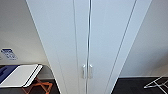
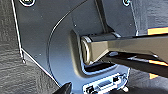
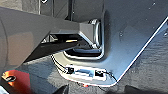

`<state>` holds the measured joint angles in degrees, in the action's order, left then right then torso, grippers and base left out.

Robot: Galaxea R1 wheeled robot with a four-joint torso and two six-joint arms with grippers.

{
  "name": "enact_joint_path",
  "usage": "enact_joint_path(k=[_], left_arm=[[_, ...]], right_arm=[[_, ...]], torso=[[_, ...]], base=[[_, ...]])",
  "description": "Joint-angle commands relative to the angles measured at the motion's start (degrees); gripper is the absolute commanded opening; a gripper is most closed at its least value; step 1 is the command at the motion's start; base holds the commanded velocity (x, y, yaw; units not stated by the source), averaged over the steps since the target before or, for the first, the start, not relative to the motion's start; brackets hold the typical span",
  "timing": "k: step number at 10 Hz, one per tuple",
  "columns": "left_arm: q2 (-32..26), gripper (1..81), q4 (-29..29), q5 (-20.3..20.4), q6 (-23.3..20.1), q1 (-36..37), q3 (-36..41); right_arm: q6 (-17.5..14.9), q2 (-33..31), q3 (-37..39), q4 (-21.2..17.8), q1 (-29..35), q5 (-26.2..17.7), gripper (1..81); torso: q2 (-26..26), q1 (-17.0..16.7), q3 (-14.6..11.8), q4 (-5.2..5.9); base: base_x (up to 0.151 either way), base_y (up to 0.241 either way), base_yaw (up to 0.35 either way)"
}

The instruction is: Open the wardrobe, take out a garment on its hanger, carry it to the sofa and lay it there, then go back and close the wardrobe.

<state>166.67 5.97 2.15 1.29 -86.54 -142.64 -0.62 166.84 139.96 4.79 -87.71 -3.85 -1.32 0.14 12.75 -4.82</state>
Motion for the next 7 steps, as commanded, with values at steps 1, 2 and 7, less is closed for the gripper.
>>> enact_joint_path(k=[1, 2, 7], left_arm=[[-0.5, 81.1, 0.1, -3.8, -0.1, 0.6, 0.6], [-0.5, 81.1, 0.1, -4.2, -0.1, 0.7, 0.7], [-13.0, 81.1, 0.1, -4.1, -0.1, 4.8, 17.2]], right_arm=[[-0.2, -2.2, -3.5, -0.1, 1.0, -4.1, 81.1], [0.2, -4.6, -6.1, -0.2, 1.1, -3.9, 81.1], [0.2, -22.7, -29.1, -0.1, 6.3, -3.4, 81.1]], torso=[[0.0, 0.0, 0.0, 0.00], [0.0, 0.0, 0.0, 0.00], [0.0, 0.0, 0.0, 0.00]], base=[[0.000, 0.000, 0.000], [0.000, 0.000, 0.000], [0.000, 0.000, 0.000]])
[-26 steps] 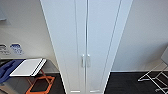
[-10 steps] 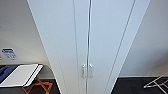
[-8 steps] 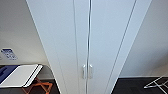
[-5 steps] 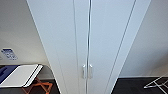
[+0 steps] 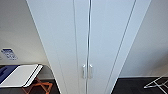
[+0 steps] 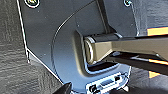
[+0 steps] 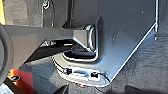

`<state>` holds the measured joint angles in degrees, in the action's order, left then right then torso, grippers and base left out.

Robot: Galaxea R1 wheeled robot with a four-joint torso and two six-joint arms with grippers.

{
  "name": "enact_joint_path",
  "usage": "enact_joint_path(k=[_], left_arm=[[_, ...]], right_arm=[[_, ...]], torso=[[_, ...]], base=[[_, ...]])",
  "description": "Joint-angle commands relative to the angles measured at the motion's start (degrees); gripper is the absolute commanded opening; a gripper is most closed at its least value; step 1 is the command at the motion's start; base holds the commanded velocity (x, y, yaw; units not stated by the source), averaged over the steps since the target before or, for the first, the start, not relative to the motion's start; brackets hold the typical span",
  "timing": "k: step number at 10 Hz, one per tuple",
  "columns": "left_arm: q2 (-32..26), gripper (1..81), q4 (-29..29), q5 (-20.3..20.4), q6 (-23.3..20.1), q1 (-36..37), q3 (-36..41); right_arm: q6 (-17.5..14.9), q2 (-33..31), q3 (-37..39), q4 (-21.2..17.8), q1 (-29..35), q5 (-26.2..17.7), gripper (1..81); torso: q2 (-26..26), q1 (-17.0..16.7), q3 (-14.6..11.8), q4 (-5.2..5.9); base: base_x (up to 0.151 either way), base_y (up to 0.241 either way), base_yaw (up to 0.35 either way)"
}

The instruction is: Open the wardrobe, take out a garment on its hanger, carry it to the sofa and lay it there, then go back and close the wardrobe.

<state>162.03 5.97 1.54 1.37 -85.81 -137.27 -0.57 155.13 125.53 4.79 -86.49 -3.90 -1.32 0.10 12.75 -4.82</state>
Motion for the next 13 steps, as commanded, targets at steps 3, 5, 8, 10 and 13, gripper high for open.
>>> enact_joint_path(k=[3, 5, 8, 10, 13], left_arm=[[-19.7, 81.1, 0.4, -3.1, -0.3, 8.9, 29.6], [-25.2, 81.1, 0.4, -3.0, -1.0, 12.8, 37.5], [-33.5, 81.1, 4.2, -2.6, -3.5, 20.0, 48.9], [-36.2, 81.1, 8.0, 3.6, -3.5, 23.0, 52.1], [-41.6, 81.1, 8.7, 5.9, -2.9, 31.2, 57.9]], right_arm=[[0.3, -20.8, -31.3, -0.1, 13.2, -3.4, 81.1], [0.1, -24.7, -39.1, 0.4, 18.1, -3.3, 81.1], [-0.2, -29.9, -49.1, 0.7, 25.8, -2.9, 81.1], [-0.3, -32.7, -54.2, 0.7, 31.2, -2.3, 81.1], [-0.4, -36.1, -59.4, 0.7, 40.4, -0.7, 81.1]], torso=[[0.0, 0.0, 0.0, 0.00], [0.0, 0.0, 0.0, 0.00], [0.0, 0.0, 0.0, 0.00], [0.0, 0.0, 0.0, 0.00], [0.0, 0.1, 0.0, 0.00]], base=[[0.000, 0.000, 0.000], [0.000, 0.000, 0.000], [0.000, 0.000, 0.000], [0.000, 0.000, 0.000], [0.000, 0.000, 0.000]])
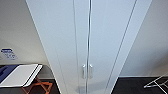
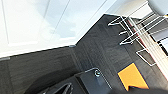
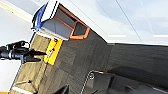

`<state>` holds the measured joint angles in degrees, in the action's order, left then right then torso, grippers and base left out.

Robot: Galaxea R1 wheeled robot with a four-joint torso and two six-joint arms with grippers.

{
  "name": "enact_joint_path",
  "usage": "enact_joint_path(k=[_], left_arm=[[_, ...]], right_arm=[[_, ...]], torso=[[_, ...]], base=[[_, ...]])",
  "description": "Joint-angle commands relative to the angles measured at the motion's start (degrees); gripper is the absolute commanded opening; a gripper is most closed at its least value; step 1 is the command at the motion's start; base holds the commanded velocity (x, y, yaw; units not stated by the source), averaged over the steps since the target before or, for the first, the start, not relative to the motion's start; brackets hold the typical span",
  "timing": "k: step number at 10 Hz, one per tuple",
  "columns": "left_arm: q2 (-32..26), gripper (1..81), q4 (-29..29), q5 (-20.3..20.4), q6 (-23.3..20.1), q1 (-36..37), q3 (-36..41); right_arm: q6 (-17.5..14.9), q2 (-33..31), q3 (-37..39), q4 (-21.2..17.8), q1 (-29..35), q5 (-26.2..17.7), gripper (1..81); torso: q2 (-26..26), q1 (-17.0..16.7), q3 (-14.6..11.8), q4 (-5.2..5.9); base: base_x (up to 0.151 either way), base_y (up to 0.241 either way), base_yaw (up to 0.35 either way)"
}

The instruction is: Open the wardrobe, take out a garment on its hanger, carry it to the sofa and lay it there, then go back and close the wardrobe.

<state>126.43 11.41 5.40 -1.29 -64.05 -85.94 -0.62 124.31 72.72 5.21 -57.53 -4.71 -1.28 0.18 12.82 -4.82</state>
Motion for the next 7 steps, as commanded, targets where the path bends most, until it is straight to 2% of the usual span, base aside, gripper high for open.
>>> enact_joint_path(k=[1, 2, 4, 5, 6, 7], left_arm=[[-7.8, 81.1, 2.7, 1.8, -0.2, 13.1, 8.9], [-9.3, 81.1, 1.9, 0.4, 0.0, 16.5, 11.0], [-8.2, 81.1, 0.7, -5.7, 0.0, 23.4, 12.1], [-7.1, 81.1, -0.1, -7.5, 0.1, 26.8, 11.9], [-6.4, 81.1, -1.4, -9.2, 0.1, 30.1, 11.6], [-6.1, 81.1, -2.3, -10.9, 0.1, 33.0, 11.8]], right_arm=[[-0.2, -5.4, -7.5, 0.2, 14.6, 0.0, 81.1], [0.1, -5.1, -8.1, 0.2, 17.5, -0.7, 81.1], [0.2, -4.2, -8.7, -0.2, 23.0, -0.8, 81.1], [0.4, -2.7, -7.7, -0.4, 26.2, -2.3, 81.1], [2.4, -0.6, -6.6, -0.5, 29.5, -5.3, 81.1], [2.9, 0.9, -6.5, -0.4, 32.1, -7.0, 81.1]], torso=[[0.0, 0.0, 0.0, 0.00], [0.0, 0.0, 0.0, 0.00], [0.0, 0.0, 0.1, 0.00], [0.1, 0.0, 0.1, 0.00], [0.1, 0.1, 0.1, 0.00], [0.1, 0.1, 0.1, 0.00]], base=[[0.000, 0.000, 0.000], [0.000, 0.000, 0.000], [0.000, 0.000, 0.000], [0.000, 0.000, 0.000], [0.000, 0.000, 0.000], [0.000, 0.000, 0.000]])
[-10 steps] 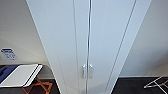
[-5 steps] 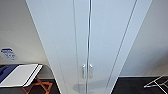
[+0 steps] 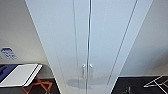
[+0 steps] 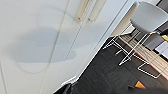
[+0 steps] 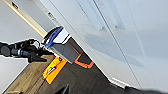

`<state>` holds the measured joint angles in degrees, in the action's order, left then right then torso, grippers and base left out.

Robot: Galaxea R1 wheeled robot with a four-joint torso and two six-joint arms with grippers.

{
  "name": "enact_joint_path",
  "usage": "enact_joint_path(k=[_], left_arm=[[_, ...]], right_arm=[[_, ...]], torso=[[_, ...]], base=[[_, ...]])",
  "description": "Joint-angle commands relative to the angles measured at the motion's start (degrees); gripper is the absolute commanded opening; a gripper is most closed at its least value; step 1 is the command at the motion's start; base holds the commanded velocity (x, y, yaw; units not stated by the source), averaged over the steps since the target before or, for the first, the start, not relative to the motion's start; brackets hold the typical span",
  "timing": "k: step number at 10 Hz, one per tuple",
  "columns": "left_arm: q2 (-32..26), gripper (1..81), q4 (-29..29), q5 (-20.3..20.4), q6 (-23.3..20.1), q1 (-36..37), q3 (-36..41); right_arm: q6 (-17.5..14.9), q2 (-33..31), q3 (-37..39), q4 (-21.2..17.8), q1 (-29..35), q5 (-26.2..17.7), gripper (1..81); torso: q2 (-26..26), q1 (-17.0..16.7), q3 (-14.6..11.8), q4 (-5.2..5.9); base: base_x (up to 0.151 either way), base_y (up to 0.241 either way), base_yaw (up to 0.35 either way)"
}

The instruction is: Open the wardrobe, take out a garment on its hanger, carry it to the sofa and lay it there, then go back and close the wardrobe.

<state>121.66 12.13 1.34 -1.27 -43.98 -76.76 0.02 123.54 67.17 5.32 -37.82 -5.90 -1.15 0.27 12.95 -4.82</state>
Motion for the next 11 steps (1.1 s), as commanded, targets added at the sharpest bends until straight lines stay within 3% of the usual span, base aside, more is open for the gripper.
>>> enact_joint_path(k=[1, 4, 11], left_arm=[[-0.5, 81.1, -3.3, -8.4, 0.0, 15.3, 2.2], [2.1, 81.1, -3.3, -10.5, 0.1, 19.7, 0.4], [10.4, 81.1, -3.5, -14.3, 2.4, 27.1, -6.3]], right_arm=[[2.3, 3.4, -0.6, -0.6, 14.8, -6.0, 81.1], [4.5, 7.6, 3.1, -0.6, 19.6, -6.3, 81.1], [4.6, 17.8, 14.9, -0.6, 27.7, -9.0, 81.1]], torso=[[0.0, 0.0, 0.0, 0.00], [0.0, 0.0, 0.0, 0.00], [0.1, 0.2, 0.1, 0.00]], base=[[0.000, 0.000, 0.000], [0.000, 0.000, 0.000], [0.000, 0.000, 0.000]])
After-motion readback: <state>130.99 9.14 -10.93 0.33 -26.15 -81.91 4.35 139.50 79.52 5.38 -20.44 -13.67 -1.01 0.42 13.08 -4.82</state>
